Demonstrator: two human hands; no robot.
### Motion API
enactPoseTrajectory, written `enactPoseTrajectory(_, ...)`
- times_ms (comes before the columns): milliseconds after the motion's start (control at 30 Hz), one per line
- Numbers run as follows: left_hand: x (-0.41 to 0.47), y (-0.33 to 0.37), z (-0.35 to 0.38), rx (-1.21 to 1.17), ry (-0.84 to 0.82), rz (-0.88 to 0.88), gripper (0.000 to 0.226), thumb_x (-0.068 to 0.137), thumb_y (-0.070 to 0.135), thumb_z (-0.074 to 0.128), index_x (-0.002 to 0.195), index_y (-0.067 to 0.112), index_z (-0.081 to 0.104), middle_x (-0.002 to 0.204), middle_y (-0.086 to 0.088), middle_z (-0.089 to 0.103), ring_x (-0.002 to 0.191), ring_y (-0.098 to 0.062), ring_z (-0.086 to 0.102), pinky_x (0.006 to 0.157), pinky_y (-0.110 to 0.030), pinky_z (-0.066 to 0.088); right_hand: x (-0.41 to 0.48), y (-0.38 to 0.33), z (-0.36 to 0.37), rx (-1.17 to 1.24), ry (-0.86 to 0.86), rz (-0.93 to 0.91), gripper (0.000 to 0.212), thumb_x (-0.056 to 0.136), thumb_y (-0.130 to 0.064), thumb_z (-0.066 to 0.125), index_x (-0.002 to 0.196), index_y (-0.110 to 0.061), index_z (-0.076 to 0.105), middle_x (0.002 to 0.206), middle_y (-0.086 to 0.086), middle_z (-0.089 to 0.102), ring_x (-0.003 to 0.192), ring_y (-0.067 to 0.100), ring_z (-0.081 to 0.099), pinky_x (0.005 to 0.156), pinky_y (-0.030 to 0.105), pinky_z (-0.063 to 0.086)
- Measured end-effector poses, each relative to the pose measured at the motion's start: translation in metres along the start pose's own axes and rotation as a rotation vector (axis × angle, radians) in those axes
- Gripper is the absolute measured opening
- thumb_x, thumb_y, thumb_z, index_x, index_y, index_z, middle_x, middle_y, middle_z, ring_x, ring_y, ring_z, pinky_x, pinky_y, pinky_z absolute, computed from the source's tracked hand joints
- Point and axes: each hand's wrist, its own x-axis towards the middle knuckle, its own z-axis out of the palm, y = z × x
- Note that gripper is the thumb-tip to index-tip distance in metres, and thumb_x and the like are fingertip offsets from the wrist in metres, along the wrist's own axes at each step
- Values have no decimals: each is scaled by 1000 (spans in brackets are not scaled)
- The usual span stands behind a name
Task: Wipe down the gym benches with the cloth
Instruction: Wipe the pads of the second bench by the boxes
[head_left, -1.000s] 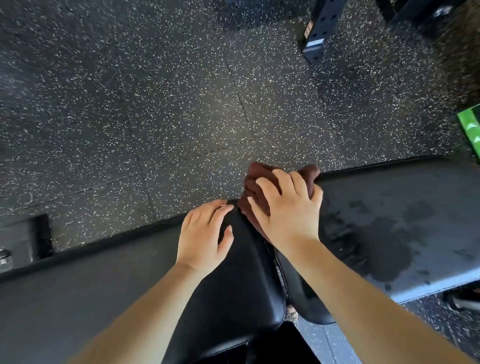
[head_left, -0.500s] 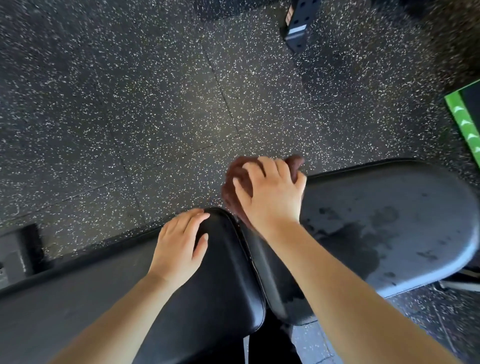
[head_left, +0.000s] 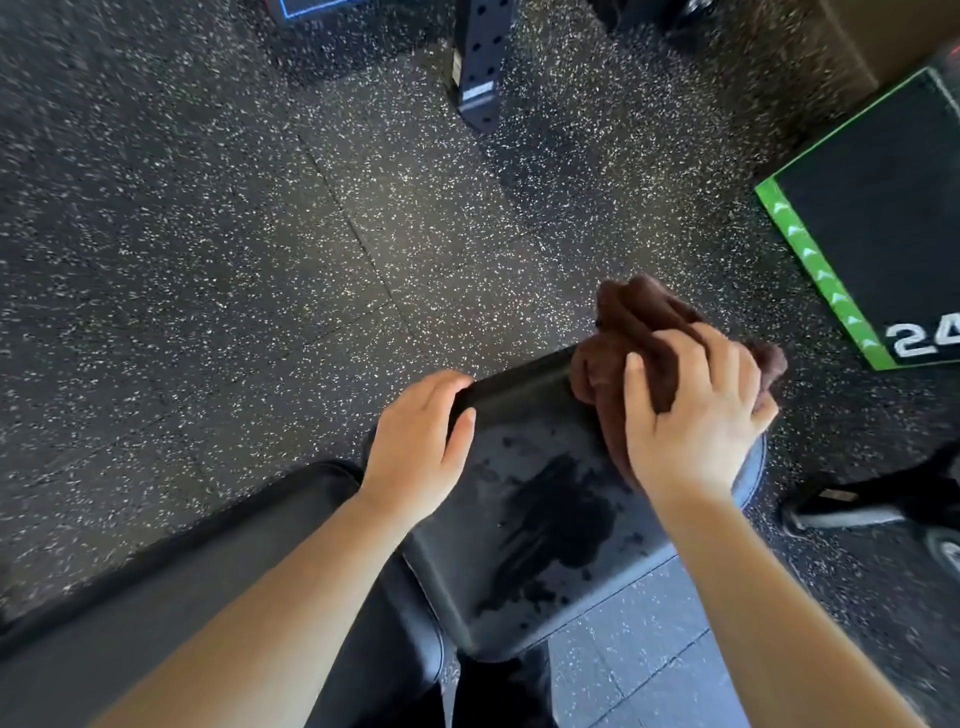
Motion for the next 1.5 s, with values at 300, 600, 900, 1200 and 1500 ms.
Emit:
enactPoseTrajectory(300, 42, 61, 17, -46, -38, 106, 47, 92, 39, 29, 125, 12, 49, 127, -2, 54, 115, -19, 49, 98, -36, 38, 15, 12, -6, 61, 5, 113, 38, 89, -49, 46, 112, -25, 63, 123, 1, 59, 115, 27, 49, 88, 50, 36)
enactPoseTrajectory(600, 86, 117, 38, -53, -81, 173, 37, 94, 32, 33, 123, 17, 51, 121, 1, 55, 112, -16, 48, 95, -25, 35, -3, 53, -22, 274, 1, 266, 41, 88, -49, 46, 114, -23, 63, 123, 3, 59, 112, 27, 49, 90, 46, 40)
enactPoseTrajectory(900, 90, 121, 50, 124, 30, 158, 40, 92, 36, 26, 120, 24, 53, 118, 6, 59, 106, -15, 50, 82, -29, 38, 26, 68, -24, 559, 5, 461, 38, 86, -49, 45, 108, -25, 64, 111, -6, 62, 103, 19, 57, 86, 31, 42)
enactPoseTrajectory(1200, 90, 120, 51, 158, 30, 186, 43, 93, 36, 25, 122, 20, 52, 114, 3, 59, 102, -18, 52, 77, -29, 37, -39, 66, -21, 535, 125, 441, 38, 90, -40, 51, 113, -13, 64, 125, 7, 57, 116, 24, 50, 102, 40, 37)
enactPoseTrajectory(1500, 89, 122, 50, 141, 23, 181, 44, 91, 37, 24, 122, 21, 52, 117, 0, 59, 102, -22, 52, 80, -31, 35, -87, 21, -3, 363, 301, 585, 37, 89, -41, 54, 118, -19, 57, 130, 15, 52, 119, 35, 46, 108, 48, 30)
